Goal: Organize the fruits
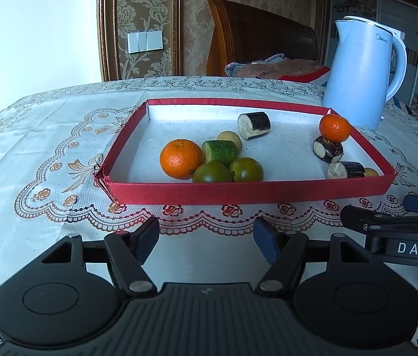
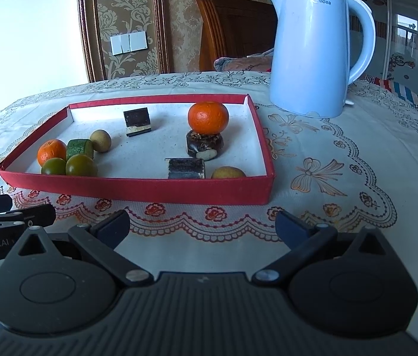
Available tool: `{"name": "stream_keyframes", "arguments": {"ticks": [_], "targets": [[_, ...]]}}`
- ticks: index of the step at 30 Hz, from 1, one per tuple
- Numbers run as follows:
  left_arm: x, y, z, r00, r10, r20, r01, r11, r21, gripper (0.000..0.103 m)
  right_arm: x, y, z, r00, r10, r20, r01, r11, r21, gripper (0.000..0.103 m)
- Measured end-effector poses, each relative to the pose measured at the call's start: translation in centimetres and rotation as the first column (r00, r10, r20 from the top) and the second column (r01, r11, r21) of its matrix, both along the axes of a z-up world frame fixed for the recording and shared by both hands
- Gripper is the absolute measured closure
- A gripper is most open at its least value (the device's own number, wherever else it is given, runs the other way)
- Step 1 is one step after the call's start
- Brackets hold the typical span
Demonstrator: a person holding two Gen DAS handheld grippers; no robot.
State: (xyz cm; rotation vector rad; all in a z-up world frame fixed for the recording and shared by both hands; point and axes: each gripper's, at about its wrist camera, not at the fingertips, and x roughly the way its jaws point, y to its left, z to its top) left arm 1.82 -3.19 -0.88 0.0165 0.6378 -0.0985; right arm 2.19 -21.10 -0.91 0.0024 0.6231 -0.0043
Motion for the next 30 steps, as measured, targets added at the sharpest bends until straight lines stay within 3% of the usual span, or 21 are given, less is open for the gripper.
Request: {"name": "stream_keyframes", "arguments": {"ticks": [30], "targets": [[-0.06, 0.22, 0.26, 1.0, -0.01, 0.001, 0.01, 1.0, -0.015, 0.033, 0.13, 0.08, -0.11, 1.0, 0.003, -0.008, -0.003, 1.0, -0.005, 0.0]]}}
